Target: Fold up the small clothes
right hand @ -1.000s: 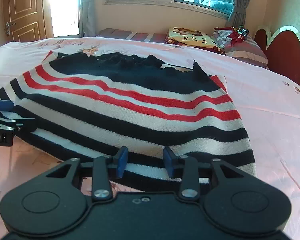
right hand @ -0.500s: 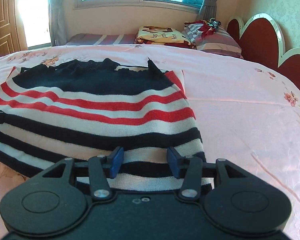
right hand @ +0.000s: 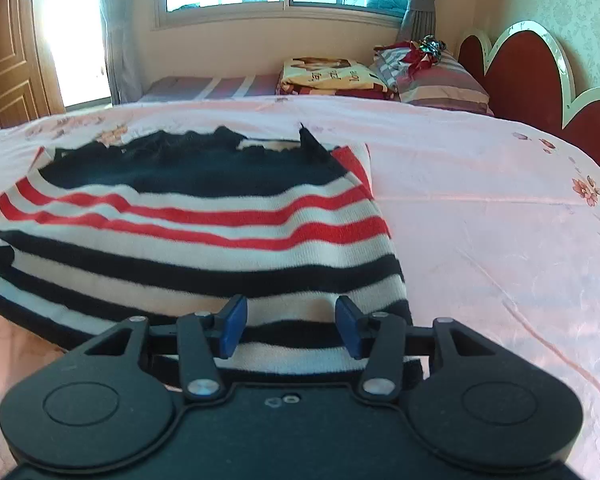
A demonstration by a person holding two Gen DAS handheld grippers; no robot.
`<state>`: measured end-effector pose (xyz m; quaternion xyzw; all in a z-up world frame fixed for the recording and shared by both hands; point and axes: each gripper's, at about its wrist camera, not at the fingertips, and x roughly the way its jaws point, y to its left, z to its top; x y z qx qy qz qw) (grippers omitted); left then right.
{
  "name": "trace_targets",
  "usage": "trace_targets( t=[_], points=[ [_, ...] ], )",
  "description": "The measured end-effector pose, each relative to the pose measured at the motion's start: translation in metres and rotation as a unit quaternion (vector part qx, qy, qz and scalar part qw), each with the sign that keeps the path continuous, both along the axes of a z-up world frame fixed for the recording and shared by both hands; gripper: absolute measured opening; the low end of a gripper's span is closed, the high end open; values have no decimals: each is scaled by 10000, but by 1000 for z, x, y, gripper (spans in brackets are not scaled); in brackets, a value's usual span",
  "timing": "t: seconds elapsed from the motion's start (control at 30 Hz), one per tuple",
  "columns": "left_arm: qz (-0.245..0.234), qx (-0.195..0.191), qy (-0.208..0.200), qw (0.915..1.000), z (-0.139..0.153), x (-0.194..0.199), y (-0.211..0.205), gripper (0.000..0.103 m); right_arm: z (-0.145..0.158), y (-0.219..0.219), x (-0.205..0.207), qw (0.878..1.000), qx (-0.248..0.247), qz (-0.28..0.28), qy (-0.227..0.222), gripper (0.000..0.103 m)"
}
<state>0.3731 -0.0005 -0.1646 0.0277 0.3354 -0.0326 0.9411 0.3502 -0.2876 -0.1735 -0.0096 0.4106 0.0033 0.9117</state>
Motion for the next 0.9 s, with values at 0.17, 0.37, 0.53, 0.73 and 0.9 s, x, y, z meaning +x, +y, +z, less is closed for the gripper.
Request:
trace_targets(
  t=[0.17,0.37,0.53,0.73,0.9],
  points=[
    [161,-126,-45,9998,10,29,0,92,11,19,23,9996,187,138,-140,47],
    [410,-32,499,9979,-16,58,13,92,8,60,58,9984,89,522,-186,48],
    [609,-226,272,9975,-30,38,22,92,-18,82,66,9973,-21,726,129,48],
    [705,-338,382,9962,-28,39,25,92,-23,79,54,9969,-10,789,-24,49],
    [775,-238,311,9962,-17,32,20,92,-19,78,47,9964,-15,842,-71,49]
  ],
)
